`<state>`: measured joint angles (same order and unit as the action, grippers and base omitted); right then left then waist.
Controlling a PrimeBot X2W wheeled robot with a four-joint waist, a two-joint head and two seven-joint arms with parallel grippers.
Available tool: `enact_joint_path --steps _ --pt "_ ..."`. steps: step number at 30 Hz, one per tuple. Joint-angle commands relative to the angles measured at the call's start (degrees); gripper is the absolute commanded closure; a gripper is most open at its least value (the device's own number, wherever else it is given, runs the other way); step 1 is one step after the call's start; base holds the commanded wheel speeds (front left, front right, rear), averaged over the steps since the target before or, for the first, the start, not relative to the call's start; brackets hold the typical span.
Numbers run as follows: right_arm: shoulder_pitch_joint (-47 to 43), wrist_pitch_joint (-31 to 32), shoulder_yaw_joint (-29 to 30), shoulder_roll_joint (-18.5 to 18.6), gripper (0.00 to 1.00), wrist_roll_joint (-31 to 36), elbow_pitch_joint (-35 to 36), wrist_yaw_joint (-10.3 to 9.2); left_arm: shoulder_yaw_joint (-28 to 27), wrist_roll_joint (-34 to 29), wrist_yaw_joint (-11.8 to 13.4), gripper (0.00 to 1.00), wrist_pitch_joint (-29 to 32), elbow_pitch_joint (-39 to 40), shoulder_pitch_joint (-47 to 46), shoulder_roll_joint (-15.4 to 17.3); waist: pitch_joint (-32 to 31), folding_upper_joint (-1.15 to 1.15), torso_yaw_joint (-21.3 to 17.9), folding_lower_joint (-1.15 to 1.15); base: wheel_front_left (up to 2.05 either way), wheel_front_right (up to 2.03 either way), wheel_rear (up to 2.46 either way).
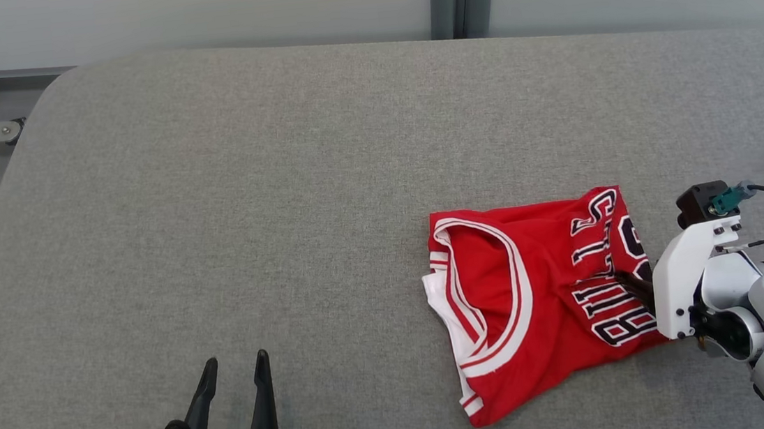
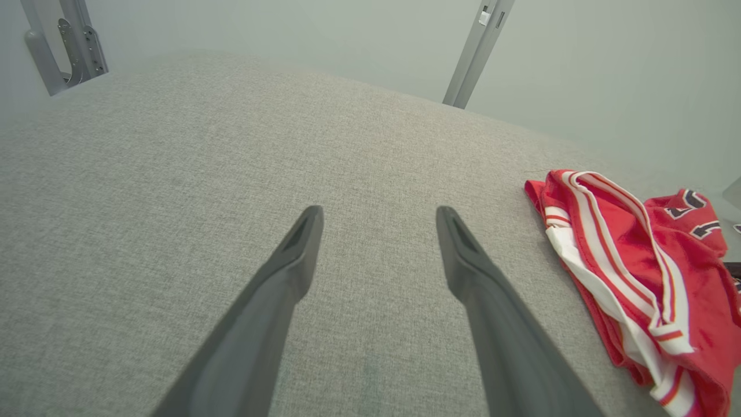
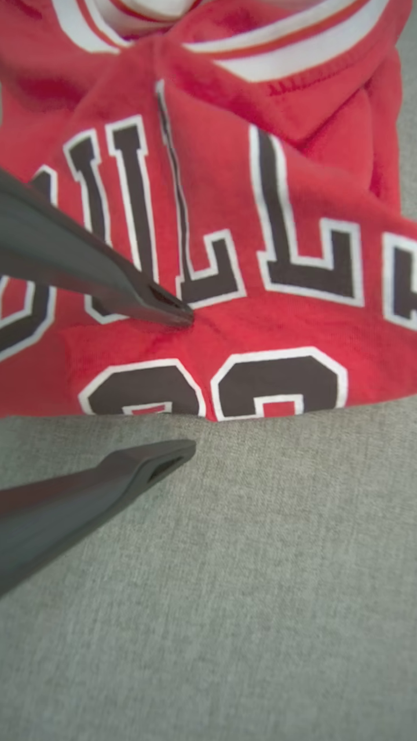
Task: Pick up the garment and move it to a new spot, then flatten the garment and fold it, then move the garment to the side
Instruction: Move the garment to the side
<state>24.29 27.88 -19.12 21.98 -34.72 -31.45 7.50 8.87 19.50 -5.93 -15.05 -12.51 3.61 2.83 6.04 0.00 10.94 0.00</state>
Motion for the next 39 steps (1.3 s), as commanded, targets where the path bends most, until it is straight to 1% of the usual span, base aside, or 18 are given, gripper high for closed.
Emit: enact_joint_path --steps 1,5,6,7,8,13,18,22,30,31,35,39 --pt "0.9 -0.3 -0.2 0.1 0.00 -0.2 -0.7 -0.03 0.0 0.2 0.3 0.00 -0.1 0.2 -1.3 0.1 0.8 0.00 0.3 0.00 0.00 0.00 0.00" --pt "1.8 -1.1 -1.0 0.3 0.00 -1.2 -3.5 -0.04 0.3 0.2 0.2 0.00 -0.1 0.1 -2.1 0.1 1.8 0.00 0.6 0.00 0.00 0.00 0.00" --pt "2.0 -1.4 -0.9 0.3 0.25 -1.7 -4.1 -0.06 0.3 0.2 0.2 0.00 -0.1 0.2 -2.4 0.1 2.0 0.00 0.6 0.00 0.00 0.00 0.00" --pt "2.2 -1.9 -0.8 0.4 0.83 -1.9 -4.8 -0.07 0.3 0.2 0.2 0.00 -0.1 0.1 -2.6 0.1 2.2 0.00 0.6 0.00 0.00 0.00 0.00" --pt "2.5 -2.6 -0.8 0.4 1.00 -2.2 -5.4 -0.07 0.3 0.1 0.2 0.00 -0.1 0.1 -2.7 0.1 2.4 0.00 0.5 0.00 0.00 0.00 0.00" --pt "3.5 -4.7 -1.2 0.8 1.00 -4.1 -7.4 -0.11 0.4 0.0 0.0 0.00 -0.1 -0.1 -2.9 0.1 2.9 0.00 0.3 0.00 0.00 0.00 0.00" --pt "4.0 -6.2 -2.4 0.9 1.00 -7.7 -7.4 -0.10 0.3 -0.4 -0.1 0.00 -0.1 -0.2 -2.7 0.1 2.6 0.00 -0.3 0.00 0.00 0.00 0.00" --pt "4.5 -5.7 -4.5 1.5 1.00 -10.8 -5.8 -0.06 0.3 -0.6 -0.1 0.00 -0.1 -0.3 -2.9 0.1 2.3 0.00 -0.9 0.00 0.00 0.00 0.00" --pt "5.7 -3.1 -8.9 4.9 1.00 -16.6 -0.9 -0.06 -0.2 -0.2 0.0 0.00 -0.1 0.0 -1.8 0.1 1.1 0.00 -3.3 0.00 0.00 0.00 0.00" --pt "5.7 -3.1 -8.9 4.9 1.00 -16.6 -0.9 -0.06 -0.2 -0.2 0.0 0.00 -0.1 0.0 -1.8 0.1 1.1 0.00 -3.3 0.00 0.00 0.00 0.00" --pt "7.5 -1.7 -10.3 7.2 1.00 -18.4 2.8 -0.06 -0.5 0.3 0.2 0.00 -0.1 0.8 -1.4 0.1 0.9 0.00 -5.9 0.00 0.00 0.00 0.00" --pt "10.1 0.7 -12.0 9.0 1.00 -19.5 6.9 -0.06 -0.8 0.4 0.4 0.00 -0.1 1.9 -1.2 0.1 0.9 0.00 -10.2 0.00 0.00 0.00 0.00"
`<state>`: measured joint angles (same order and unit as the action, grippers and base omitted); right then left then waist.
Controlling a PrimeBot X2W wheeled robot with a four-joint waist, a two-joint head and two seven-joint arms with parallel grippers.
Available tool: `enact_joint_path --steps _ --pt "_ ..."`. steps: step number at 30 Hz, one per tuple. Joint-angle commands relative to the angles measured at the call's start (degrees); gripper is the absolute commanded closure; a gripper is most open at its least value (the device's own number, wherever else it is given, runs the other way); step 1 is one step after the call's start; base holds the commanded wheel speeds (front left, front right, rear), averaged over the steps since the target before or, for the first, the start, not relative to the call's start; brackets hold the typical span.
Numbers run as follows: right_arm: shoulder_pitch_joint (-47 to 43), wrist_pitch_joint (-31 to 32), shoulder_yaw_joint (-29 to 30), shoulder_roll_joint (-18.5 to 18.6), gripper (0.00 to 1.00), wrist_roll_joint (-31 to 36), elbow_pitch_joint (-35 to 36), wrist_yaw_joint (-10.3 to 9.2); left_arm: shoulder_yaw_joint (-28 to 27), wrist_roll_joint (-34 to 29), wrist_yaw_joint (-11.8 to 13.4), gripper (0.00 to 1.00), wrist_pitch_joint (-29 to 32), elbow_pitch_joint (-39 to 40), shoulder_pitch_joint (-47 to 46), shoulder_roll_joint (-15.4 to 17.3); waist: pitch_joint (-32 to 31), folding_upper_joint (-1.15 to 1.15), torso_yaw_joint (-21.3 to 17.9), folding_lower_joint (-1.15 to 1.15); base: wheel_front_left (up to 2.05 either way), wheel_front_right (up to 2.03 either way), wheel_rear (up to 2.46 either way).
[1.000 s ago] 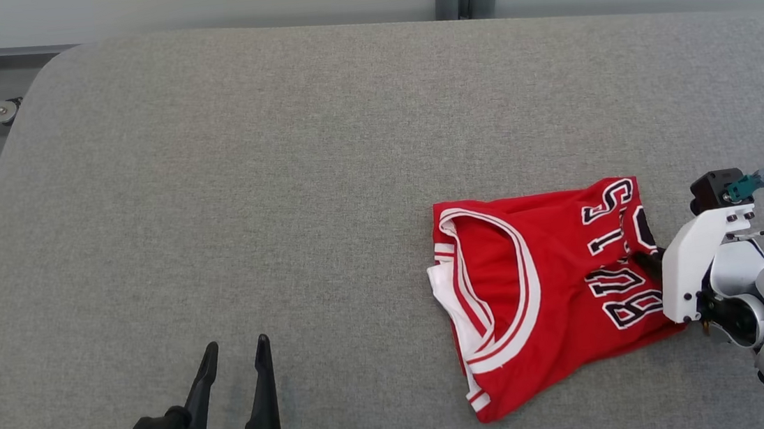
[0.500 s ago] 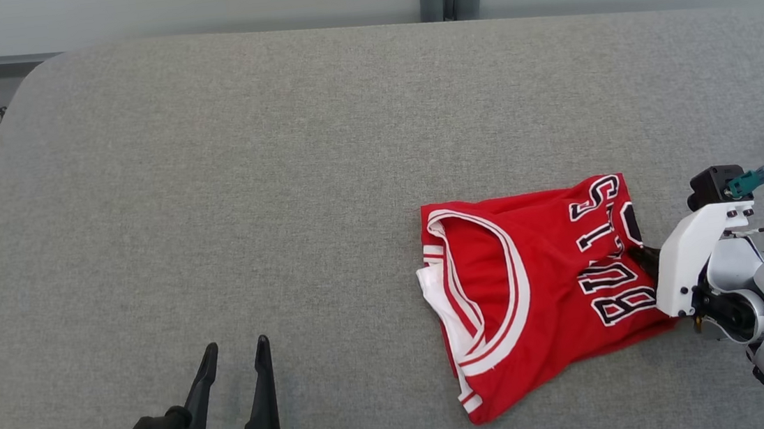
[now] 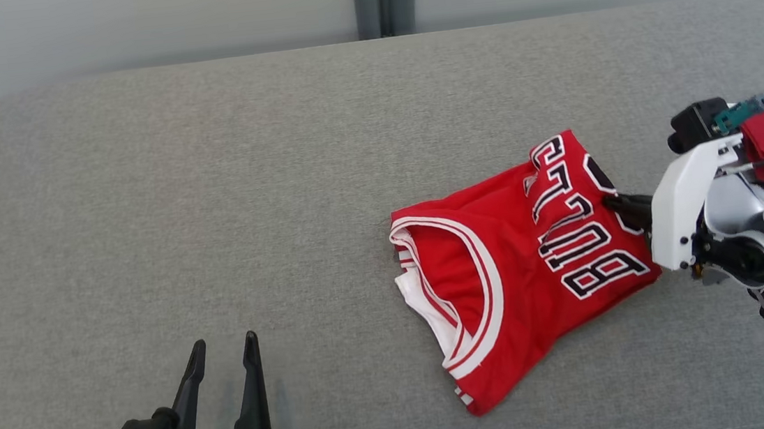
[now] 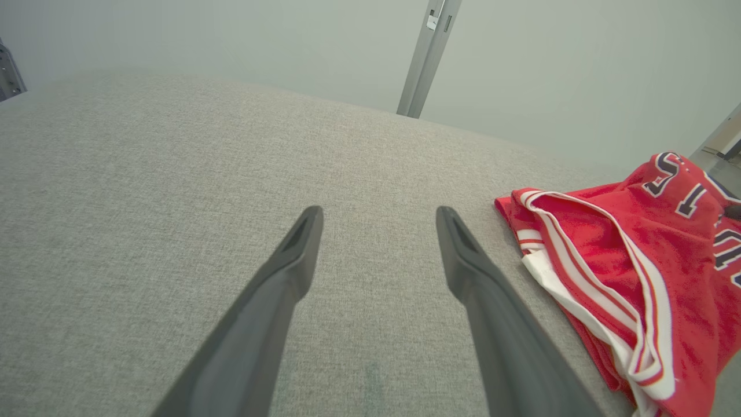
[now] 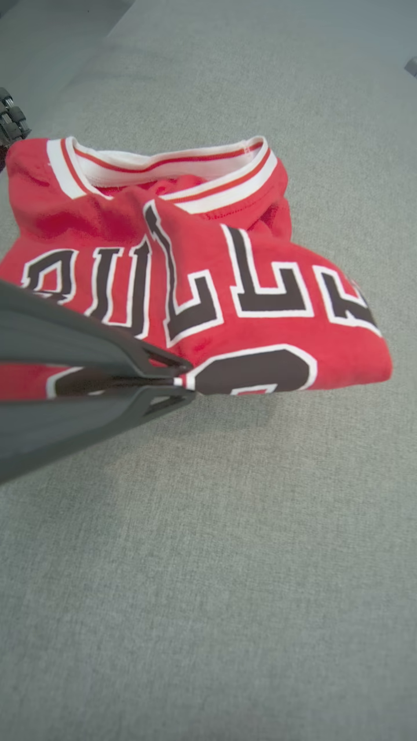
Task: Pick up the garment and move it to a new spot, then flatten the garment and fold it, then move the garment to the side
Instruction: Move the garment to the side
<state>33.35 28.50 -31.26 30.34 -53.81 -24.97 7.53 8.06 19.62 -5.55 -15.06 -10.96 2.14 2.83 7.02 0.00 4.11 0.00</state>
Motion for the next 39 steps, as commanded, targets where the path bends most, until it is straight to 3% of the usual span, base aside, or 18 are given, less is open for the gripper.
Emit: enact_joint_path --steps 1,5,13,24,39 --pt "2.0 0.6 -0.4 0.9 1.00 -0.4 1.5 -0.09 -0.2 0.2 0.1 0.00 -0.1 0.5 0.1 0.1 0.1 0.00 -4.7 0.00 0.00 0.00 0.00" --pt "6.9 3.5 -1.5 2.3 1.00 -0.2 5.7 -0.09 -0.5 -1.1 -0.4 0.00 -0.1 0.8 -2.1 0.1 1.7 0.00 -10.7 0.00 0.00 0.00 0.00" --pt "12.9 6.9 0.6 5.2 1.00 1.2 5.8 -0.09 0.2 -2.4 -1.0 0.00 -0.1 0.8 -6.0 0.1 5.2 0.00 -14.7 0.00 0.00 0.00 0.00" --pt "18.8 7.1 8.9 6.7 1.00 3.7 2.6 -0.08 0.7 -3.8 -1.6 0.00 -0.1 0.2 -8.8 0.2 9.9 0.00 -14.1 0.00 0.00 0.00 0.00" --pt "25.1 14.2 21.9 8.3 1.00 10.7 -6.3 -0.08 -0.3 -7.0 -1.9 0.00 -0.1 -0.5 -10.5 0.2 13.3 0.00 -10.7 0.00 0.00 0.00 0.00"
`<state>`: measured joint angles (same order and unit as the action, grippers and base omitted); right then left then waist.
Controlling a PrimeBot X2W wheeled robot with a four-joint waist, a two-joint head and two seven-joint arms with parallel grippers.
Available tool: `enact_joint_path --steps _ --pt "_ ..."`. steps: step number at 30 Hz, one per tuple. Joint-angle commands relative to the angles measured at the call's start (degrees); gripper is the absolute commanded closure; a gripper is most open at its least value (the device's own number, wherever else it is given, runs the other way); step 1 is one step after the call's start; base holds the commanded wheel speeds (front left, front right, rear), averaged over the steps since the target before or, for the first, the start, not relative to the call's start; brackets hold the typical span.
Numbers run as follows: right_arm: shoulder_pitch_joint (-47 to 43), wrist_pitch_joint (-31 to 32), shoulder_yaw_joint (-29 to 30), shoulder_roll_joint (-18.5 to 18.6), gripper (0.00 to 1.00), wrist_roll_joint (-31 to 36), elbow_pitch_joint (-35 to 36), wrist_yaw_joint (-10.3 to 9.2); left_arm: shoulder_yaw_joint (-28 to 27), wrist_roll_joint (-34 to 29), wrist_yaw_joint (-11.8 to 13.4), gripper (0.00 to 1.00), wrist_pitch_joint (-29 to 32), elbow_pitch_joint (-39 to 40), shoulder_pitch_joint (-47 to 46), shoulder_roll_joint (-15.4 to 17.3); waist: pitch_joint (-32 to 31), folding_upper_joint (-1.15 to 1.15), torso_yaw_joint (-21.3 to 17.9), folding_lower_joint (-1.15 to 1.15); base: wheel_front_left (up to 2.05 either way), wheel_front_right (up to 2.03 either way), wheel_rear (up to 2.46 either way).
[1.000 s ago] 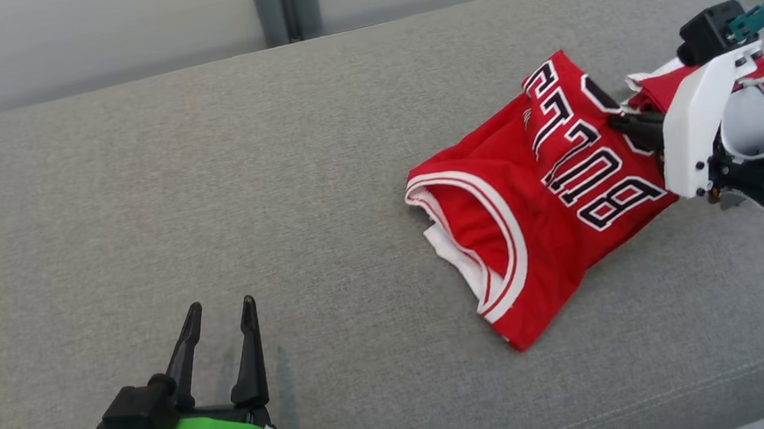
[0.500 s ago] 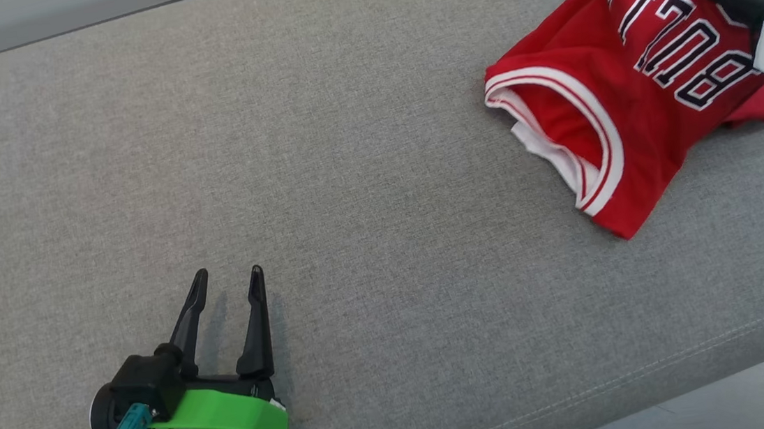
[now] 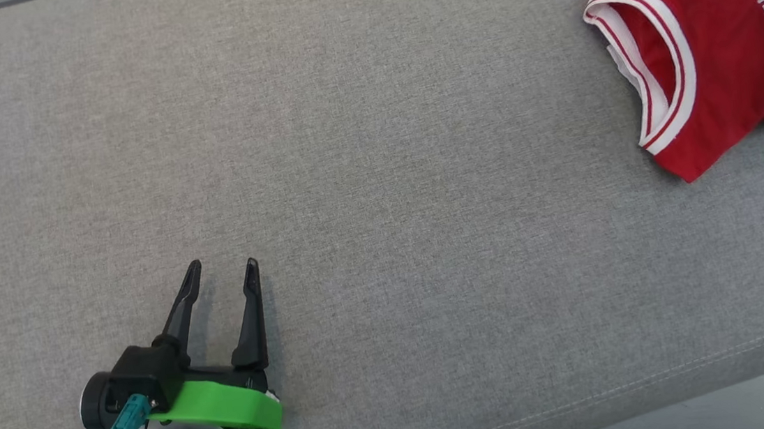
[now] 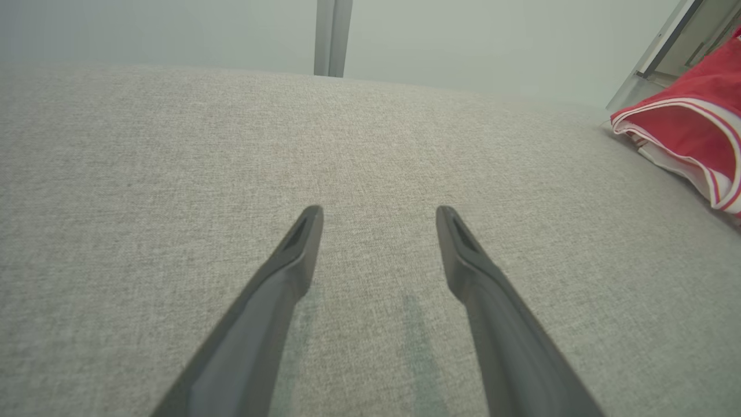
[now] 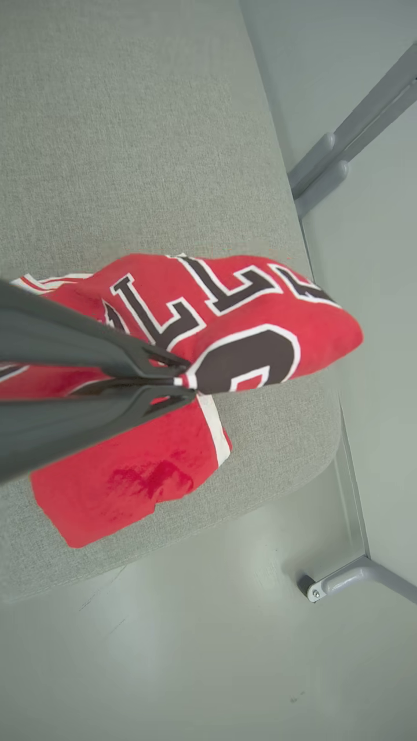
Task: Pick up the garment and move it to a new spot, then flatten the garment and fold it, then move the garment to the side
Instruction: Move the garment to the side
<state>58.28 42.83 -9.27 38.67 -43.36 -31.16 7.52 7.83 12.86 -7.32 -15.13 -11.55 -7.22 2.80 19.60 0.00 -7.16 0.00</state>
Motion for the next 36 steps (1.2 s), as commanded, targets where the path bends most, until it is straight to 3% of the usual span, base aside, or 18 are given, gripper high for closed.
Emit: enact_joint_path --steps 1,8,19,20,21,29,36 --pt "0.1 0.4 0.4 0.1 1.00 1.1 -0.7 -0.07 -0.1 -0.6 -0.2 0.00 0.0 0.1 -1.2 0.3 1.1 0.00 0.8 0.00 0.00 0.00 0.00" --pt "-0.9 -0.8 4.5 2.8 1.00 9.2 -5.1 -0.07 1.0 -1.3 -0.1 0.00 0.0 0.0 -2.8 1.2 4.4 0.00 2.9 0.00 0.00 0.00 0.00" --pt "-2.7 -10.2 7.9 5.8 1.00 19.8 -13.4 -0.09 2.6 -0.8 -0.2 0.00 0.0 1.1 -4.8 1.2 8.8 0.00 6.1 0.00 0.00 0.00 0.00" --pt "-2.7 -11.2 7.9 6.1 0.68 21.1 -13.8 -0.09 2.6 -0.9 -0.2 0.00 0.0 1.3 -4.9 1.2 9.1 0.00 6.3 0.00 0.00 0.00 0.00" --pt "-2.7 -12.0 7.7 6.0 0.00 21.9 -14.3 -0.09 2.5 -1.1 -0.2 0.00 0.0 1.4 -5.0 1.3 9.4 0.00 6.4 0.00 0.00 0.00 0.00" --pt "-2.0 -17.0 6.2 4.4 0.00 25.1 -17.5 -0.09 1.4 -1.2 -0.2 0.00 0.0 1.5 -4.9 1.4 9.3 0.00 6.1 0.00 0.00 0.00 0.00" --pt "-3.1 -29.1 0.4 3.5 0.00 24.4 -14.4 -0.09 0.5 -0.1 -0.2 0.00 0.0 1.3 -3.6 1.0 5.3 0.00 5.7 0.00 0.00 0.00 0.00"
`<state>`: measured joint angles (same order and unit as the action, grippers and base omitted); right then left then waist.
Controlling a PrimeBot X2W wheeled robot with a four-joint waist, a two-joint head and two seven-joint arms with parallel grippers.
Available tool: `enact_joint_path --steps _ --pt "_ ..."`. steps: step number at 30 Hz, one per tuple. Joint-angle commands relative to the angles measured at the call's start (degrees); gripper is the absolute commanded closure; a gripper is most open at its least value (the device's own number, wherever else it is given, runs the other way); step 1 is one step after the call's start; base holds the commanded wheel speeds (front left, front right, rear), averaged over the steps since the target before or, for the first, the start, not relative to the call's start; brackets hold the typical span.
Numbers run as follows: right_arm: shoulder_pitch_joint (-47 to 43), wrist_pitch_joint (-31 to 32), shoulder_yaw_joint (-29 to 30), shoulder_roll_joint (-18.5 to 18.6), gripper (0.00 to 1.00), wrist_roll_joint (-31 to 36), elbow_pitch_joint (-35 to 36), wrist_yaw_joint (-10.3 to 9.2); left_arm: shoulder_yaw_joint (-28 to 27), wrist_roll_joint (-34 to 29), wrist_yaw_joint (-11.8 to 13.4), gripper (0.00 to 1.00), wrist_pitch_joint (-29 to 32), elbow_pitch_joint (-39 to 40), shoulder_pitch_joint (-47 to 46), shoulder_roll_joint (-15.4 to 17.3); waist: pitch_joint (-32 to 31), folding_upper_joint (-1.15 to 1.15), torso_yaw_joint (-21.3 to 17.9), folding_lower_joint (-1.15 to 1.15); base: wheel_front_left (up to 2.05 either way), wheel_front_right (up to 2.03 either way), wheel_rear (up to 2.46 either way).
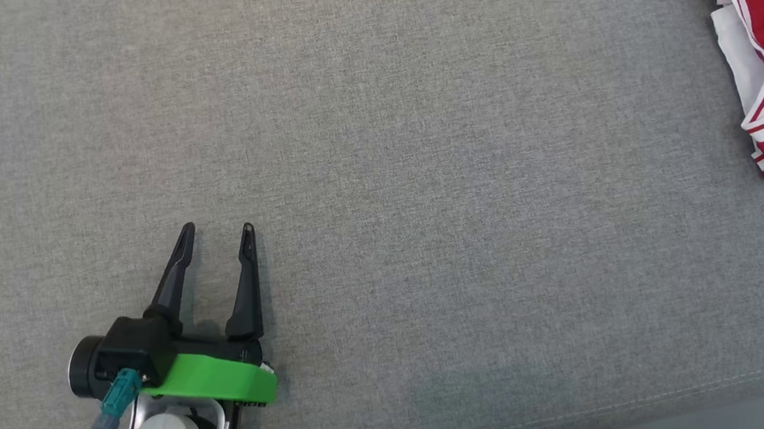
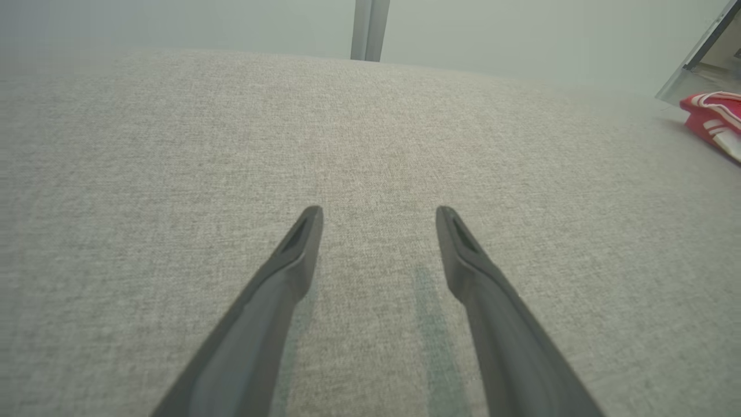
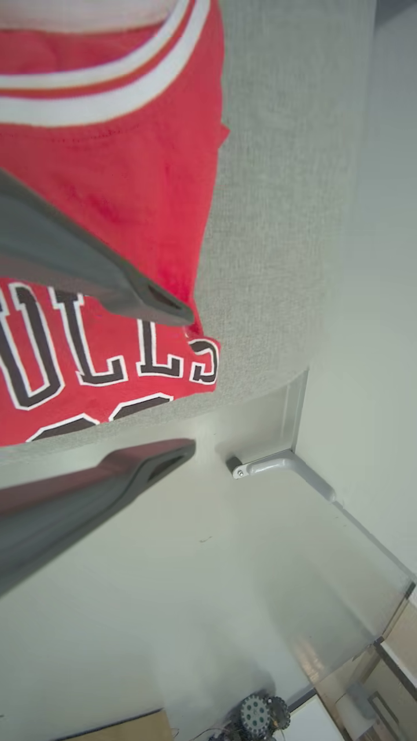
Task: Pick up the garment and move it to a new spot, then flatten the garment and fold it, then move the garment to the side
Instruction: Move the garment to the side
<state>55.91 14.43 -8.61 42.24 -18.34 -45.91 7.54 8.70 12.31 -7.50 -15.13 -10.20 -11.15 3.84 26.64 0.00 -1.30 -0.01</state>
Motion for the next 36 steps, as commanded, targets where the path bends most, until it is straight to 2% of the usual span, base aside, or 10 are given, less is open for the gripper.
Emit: enact_joint_path --steps 1,9,16,19,26,31,36 --pt "-1.0 -3.0 -0.9 0.0 0.00 -1.1 1.3 -0.11 -0.5 0.6 0.0 0.00 0.0 -0.1 0.8 -0.1 -2.8 0.00 0.0 0.01 0.00 0.00 0.00" --pt "-6.8 -17.9 -5.1 -0.8 0.00 -3.9 10.9 -0.12 -3.8 2.1 0.0 0.00 0.0 -1.3 5.0 -0.5 -10.4 0.00 0.9 0.01 0.00 0.00 0.00" --pt "-22.1 -25.7 -1.7 -4.4 0.00 -3.9 21.0 -0.11 -6.7 2.9 0.0 0.00 0.0 -3.3 9.2 -0.8 -17.0 0.00 2.7 0.01 0.00 0.00 0.00" --pt "-30.2 -27.6 2.5 -7.9 0.00 -2.8 24.8 -0.11 -7.3 2.3 0.0 0.00 0.0 -4.0 10.4 -0.8 -19.1 0.00 3.7 0.01 0.00 0.00 0.00" --pt "-44.8 -29.4 13.8 -21.1 0.00 5.2 29.2 -0.11 -7.9 1.8 0.0 0.00 0.0 -5.8 11.5 -0.7 -21.7 0.00 4.8 0.01 0.00 0.00 0.00" --pt "-50.0 -29.6 17.2 -29.4 0.00 11.8 29.7 -0.11 -8.1 1.0 0.0 0.00 0.0 -6.8 12.0 -0.4 -23.5 0.00 4.8 0.01 0.00 0.00 0.00" --pt "-54.9 -29.6 18.5 -34.5 0.00 16.2 31.2 -0.11 -8.5 0.8 0.0 0.00 0.0 -7.5 13.2 -0.4 -26.1 0.00 4.8 0.01 0.00 0.00 0.00"
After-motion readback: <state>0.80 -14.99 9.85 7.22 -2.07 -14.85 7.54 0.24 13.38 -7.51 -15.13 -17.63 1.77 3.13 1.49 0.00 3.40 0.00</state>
